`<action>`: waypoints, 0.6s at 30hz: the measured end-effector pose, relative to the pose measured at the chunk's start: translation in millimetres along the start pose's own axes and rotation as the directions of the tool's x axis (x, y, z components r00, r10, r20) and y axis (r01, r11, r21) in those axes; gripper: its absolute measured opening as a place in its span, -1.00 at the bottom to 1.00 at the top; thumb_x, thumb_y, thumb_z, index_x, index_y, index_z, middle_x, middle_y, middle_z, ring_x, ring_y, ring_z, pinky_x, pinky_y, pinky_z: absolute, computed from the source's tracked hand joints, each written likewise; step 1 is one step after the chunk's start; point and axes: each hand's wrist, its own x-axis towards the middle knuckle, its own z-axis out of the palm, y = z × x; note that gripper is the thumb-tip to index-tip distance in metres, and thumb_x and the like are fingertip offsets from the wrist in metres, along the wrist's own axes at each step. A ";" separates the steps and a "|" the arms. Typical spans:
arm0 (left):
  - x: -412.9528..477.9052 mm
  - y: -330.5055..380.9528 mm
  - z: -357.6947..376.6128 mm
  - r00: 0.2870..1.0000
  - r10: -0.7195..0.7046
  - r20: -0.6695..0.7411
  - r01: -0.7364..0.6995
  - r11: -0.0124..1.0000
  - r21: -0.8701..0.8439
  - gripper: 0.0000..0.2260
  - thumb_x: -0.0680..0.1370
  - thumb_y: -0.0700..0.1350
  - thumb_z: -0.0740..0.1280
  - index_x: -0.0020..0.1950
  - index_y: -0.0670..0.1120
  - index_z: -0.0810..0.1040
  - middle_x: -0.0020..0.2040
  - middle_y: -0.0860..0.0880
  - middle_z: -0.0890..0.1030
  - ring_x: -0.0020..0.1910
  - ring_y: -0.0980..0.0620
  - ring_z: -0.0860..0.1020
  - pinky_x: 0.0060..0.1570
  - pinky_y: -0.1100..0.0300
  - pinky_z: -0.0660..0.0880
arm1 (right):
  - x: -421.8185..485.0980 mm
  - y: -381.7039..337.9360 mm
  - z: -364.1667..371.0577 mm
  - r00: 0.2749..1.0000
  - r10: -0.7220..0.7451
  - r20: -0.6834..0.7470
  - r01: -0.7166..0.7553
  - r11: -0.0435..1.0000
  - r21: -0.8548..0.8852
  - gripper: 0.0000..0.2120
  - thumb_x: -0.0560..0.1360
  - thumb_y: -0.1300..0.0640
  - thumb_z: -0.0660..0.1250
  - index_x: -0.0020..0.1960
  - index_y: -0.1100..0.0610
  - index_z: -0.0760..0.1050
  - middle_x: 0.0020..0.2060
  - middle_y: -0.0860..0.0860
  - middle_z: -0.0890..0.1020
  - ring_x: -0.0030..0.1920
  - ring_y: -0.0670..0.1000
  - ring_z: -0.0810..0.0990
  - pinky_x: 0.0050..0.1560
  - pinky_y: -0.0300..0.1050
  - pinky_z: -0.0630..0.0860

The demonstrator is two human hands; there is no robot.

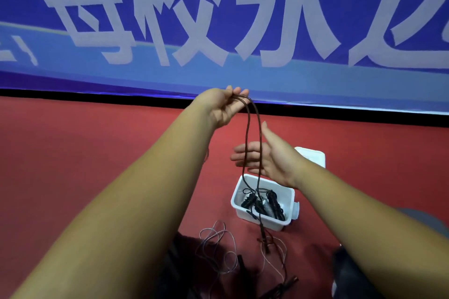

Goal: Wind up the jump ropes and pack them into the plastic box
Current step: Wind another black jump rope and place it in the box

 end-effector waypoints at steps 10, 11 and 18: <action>36.8 9.3 -47.0 0.988 0.127 -0.085 -0.130 0.991 -0.029 -0.76 0.69 -0.35 0.02 0.31 -0.33 0.35 0.07 -0.24 0.51 0.04 -0.24 0.62 0.18 -0.16 0.58 | 0.7 17.1 2.9 0.988 -0.074 -0.137 0.043 0.976 -0.213 -0.85 0.72 0.17 0.26 0.09 0.20 0.57 -0.18 0.11 0.67 -0.12 0.17 0.76 0.15 0.40 0.66; 40.2 5.6 -53.1 0.991 0.111 -0.069 -0.115 0.992 -0.059 -0.75 0.66 -0.36 0.02 0.30 -0.35 0.35 0.05 -0.25 0.50 0.02 -0.24 0.61 0.21 -0.13 0.58 | 0.5 14.2 3.9 0.987 -0.081 -0.142 0.049 0.975 -0.215 -0.85 0.73 0.18 0.24 0.09 0.21 0.57 -0.18 0.12 0.65 -0.15 0.16 0.75 0.09 0.36 0.69; 52.8 -40.2 -87.3 0.981 -0.168 -0.100 0.194 0.890 0.412 -0.76 0.56 -0.13 0.11 0.13 -0.24 0.37 0.18 -0.28 0.51 0.18 -0.31 0.56 0.40 -0.21 0.42 | 9.5 -10.6 2.7 0.963 -0.116 -0.243 0.159 0.974 0.164 -0.85 0.75 0.26 0.20 0.07 0.26 0.51 -0.19 0.16 0.55 -0.31 0.11 0.71 -0.20 0.25 0.74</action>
